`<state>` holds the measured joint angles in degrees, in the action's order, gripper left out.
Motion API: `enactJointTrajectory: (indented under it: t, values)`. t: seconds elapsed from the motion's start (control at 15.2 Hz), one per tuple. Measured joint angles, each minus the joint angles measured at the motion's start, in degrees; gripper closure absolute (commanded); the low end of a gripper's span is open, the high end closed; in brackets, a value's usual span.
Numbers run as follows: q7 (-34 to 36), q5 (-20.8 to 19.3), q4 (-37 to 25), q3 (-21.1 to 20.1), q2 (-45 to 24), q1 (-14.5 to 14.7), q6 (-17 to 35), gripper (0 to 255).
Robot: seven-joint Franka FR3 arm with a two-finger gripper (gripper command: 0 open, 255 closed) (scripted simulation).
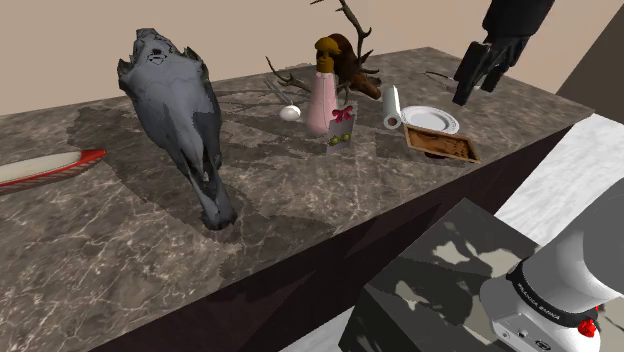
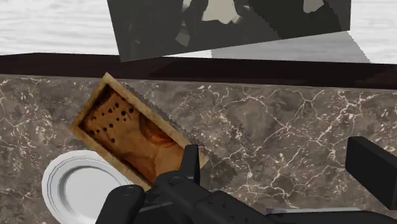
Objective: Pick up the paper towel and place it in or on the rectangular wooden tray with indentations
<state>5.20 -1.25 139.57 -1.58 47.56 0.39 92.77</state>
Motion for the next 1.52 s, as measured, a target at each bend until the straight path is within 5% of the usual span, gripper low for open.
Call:
enactJointTrajectory:
  t: [0.53,0.99,1.52]
  values:
    - [6.8,-2.2,-4.4,-2.2,-13.8,-3.3,7.3,0]
    - [15.1,-6.4,-14.6,-3.6,-31.7,-7.1,12.2,0]
    - [24.2,-11.8,-29.9,-3.0,-50.4,-9.6,11.9,0]
